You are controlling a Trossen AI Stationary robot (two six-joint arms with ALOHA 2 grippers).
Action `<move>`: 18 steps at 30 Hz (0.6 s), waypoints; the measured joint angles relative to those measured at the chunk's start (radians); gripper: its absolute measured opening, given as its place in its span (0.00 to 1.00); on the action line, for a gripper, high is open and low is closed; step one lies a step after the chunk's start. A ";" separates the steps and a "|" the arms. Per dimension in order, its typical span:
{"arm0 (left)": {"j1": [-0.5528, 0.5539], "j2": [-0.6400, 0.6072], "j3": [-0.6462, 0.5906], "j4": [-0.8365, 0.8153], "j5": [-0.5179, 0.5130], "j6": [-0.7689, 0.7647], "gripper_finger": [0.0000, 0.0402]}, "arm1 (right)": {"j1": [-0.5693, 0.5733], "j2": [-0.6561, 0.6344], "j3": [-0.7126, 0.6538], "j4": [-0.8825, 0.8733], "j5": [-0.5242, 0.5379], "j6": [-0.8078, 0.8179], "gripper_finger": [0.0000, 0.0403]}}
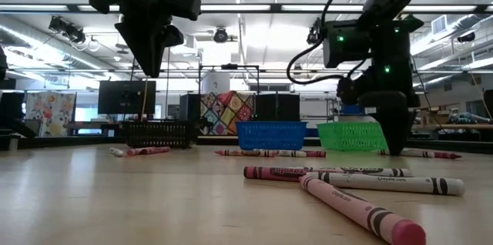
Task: Sort crayons
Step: Put the white crayon into the green bin
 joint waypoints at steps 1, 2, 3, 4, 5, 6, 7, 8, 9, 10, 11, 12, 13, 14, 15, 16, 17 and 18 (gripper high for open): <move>0.000 0.000 0.000 0.000 0.000 0.000 0.23 | -0.003 0.000 0.000 0.003 -0.009 -0.002 0.17; 0.000 0.000 0.000 0.000 0.000 0.000 0.23 | -0.004 0.001 0.000 0.005 -0.018 -0.001 0.16; 0.000 0.000 0.000 0.000 0.000 0.000 0.23 | -0.005 0.001 0.000 0.005 -0.021 0.002 0.14; 0.000 0.000 0.000 0.000 0.000 0.000 0.23 | -0.007 0.002 0.000 0.006 -0.022 0.005 0.11; 0.000 0.000 0.000 0.000 0.000 0.000 0.23 | -0.009 0.002 -0.001 0.006 -0.023 0.007 0.09; 0.000 0.000 0.000 0.000 0.000 0.000 0.23 | -0.010 0.002 -0.001 0.006 -0.024 0.007 0.07; 0.000 0.000 0.000 0.000 0.000 0.001 0.23 | -0.010 0.002 -0.001 0.005 -0.025 0.008 0.04; 0.000 0.000 0.000 0.000 0.000 0.001 0.23 | -0.010 0.002 -0.001 0.006 -0.025 0.008 0.04; 0.000 0.000 0.000 0.000 0.000 0.001 0.23 | -0.011 0.002 0.000 0.008 -0.026 0.010 0.03; 0.000 0.000 0.000 0.000 0.000 0.001 0.23 | -0.011 0.002 0.003 0.007 -0.026 0.011 0.02; 0.000 0.000 0.000 0.000 0.000 0.001 0.23 | -0.011 0.003 0.008 0.005 -0.025 0.011 0.02; 0.000 0.000 0.000 0.000 0.000 0.002 0.23 | -0.011 0.004 0.013 0.002 -0.022 0.011 0.03; 0.000 0.000 0.000 0.000 0.000 0.002 0.23 | -0.012 0.006 0.021 -0.005 -0.022 0.011 0.03; 0.000 0.000 0.000 0.000 0.000 0.004 0.23 | -0.014 0.007 0.030 -0.005 -0.024 0.011 0.03; 0.000 0.000 0.000 0.001 0.000 0.009 0.23 | -0.015 0.009 0.038 0.006 -0.028 0.010 0.03; 0.000 0.000 0.000 0.002 0.000 0.012 0.23 | -0.015 0.011 0.045 0.013 -0.030 0.007 0.02; 0.000 0.000 0.000 0.005 0.000 0.014 0.23 | -0.015 0.011 0.052 0.013 -0.030 0.004 0.02; 0.000 0.000 0.000 0.008 0.000 0.014 0.23 | -0.016 0.011 0.058 0.011 -0.031 0.001 0.02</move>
